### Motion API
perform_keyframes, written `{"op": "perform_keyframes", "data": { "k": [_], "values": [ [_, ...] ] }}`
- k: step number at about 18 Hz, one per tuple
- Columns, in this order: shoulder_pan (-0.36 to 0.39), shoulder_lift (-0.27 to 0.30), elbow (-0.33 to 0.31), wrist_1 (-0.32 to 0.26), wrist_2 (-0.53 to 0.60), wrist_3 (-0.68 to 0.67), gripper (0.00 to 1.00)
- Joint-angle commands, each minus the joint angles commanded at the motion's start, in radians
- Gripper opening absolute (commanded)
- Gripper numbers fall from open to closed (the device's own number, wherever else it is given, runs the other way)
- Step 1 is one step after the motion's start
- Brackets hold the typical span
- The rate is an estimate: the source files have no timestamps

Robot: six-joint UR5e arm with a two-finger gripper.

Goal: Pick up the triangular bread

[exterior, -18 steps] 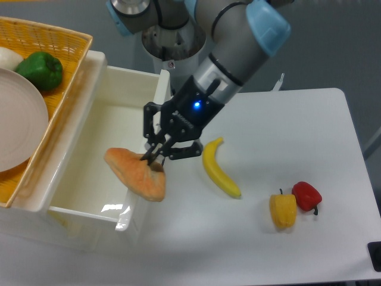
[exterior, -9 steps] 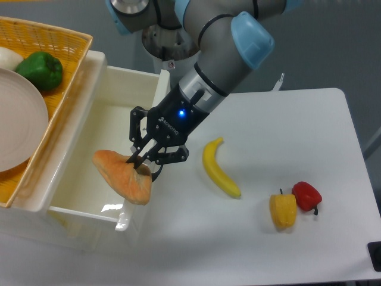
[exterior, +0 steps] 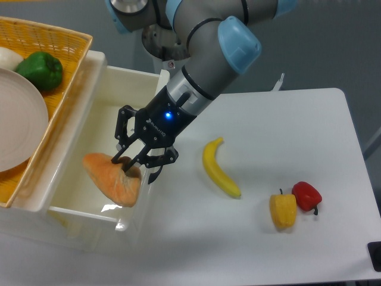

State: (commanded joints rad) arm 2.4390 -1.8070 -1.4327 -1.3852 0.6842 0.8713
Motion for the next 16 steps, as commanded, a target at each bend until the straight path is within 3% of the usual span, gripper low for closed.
{"op": "perform_keyframes", "data": {
  "k": [1,2,11,12,14,16],
  "values": [
    [0.000,0.000,-0.002,0.000,0.000,0.005,0.54],
    [0.000,0.000,-0.002,0.000,0.000,0.012,0.60],
    [0.003,0.008,-0.006,0.000,0.000,0.015,0.61],
    [0.006,0.008,-0.005,0.002,0.006,0.018,0.65],
    [0.021,0.006,-0.002,0.005,0.012,0.060,0.96],
    [0.057,0.006,-0.006,0.003,0.034,0.084,1.00]
  ]
}}
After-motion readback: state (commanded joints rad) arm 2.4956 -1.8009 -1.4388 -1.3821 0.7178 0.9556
